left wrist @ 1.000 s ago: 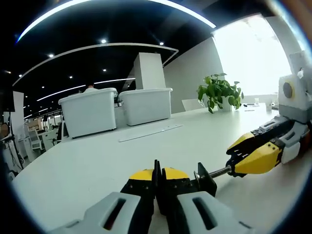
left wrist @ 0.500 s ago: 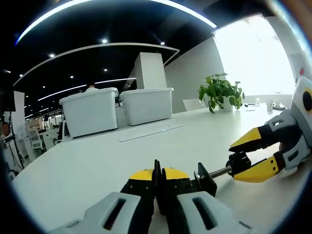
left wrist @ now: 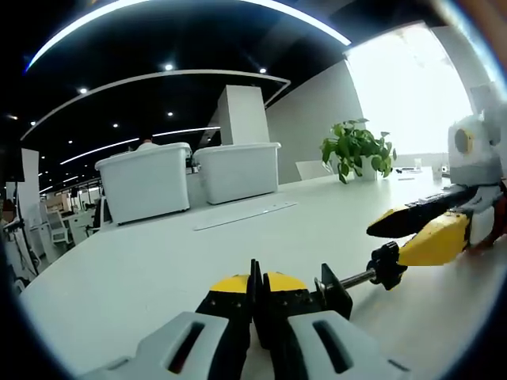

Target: Clamp the fixed fixture on the desktop, loosen the retaining clip, secure it to the edge of the desk, and tighten the retaining clip.

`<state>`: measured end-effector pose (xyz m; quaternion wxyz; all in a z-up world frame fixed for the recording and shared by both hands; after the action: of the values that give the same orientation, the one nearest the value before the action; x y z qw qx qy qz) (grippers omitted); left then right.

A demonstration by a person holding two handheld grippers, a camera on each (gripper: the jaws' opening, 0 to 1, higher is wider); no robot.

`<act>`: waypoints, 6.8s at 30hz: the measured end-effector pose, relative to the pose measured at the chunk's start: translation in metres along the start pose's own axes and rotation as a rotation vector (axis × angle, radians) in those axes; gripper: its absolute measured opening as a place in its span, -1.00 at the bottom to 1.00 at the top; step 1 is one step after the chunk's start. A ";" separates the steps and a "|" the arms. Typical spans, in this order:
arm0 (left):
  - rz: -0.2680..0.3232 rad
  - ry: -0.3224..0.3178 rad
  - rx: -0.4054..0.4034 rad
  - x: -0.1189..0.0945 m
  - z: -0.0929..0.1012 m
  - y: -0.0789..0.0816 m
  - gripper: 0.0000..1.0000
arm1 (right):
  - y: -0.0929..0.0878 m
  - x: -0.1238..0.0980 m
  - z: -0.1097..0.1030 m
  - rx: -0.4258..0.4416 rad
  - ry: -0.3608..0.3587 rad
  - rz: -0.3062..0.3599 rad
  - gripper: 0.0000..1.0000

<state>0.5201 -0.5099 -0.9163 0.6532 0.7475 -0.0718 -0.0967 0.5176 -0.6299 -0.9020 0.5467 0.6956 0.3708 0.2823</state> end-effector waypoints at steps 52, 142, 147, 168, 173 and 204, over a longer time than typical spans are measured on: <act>-0.001 0.007 -0.004 0.000 0.000 0.000 -0.89 | -0.020 0.007 -0.025 -0.928 0.011 -0.034 -0.55; -0.003 0.010 -0.003 0.000 -0.001 0.000 -0.88 | -0.009 0.007 0.008 0.192 -0.074 -0.089 -0.22; -0.003 0.008 -0.001 0.000 -0.001 0.000 -0.88 | -0.022 0.010 0.006 0.275 -0.060 -0.138 -0.40; -0.002 0.011 0.001 0.001 -0.001 0.001 -0.89 | -0.021 0.014 -0.012 -0.310 -0.046 -0.123 -0.53; -0.001 0.011 0.003 0.000 -0.001 0.001 -0.89 | -0.022 0.012 -0.021 -0.552 -0.066 -0.100 -0.53; -0.007 0.019 -0.008 0.000 -0.002 0.000 -0.88 | -0.021 0.012 -0.023 -0.612 0.011 -0.115 -0.27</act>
<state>0.5205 -0.5078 -0.9163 0.6566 0.7460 -0.0628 -0.0921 0.5020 -0.6048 -0.9167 0.7439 0.4748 0.3103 0.3534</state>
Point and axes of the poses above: the point that each gripper's makers call its tool centre point, and the gripper's own axes: x roughly forward along the fingers, z roughly to its right, y roughly out of its top, the point moved 3 cm from there along -x, roughly backward along the fingers, and after that the axes turned 3 degrees about z, right-handed, at the moved point
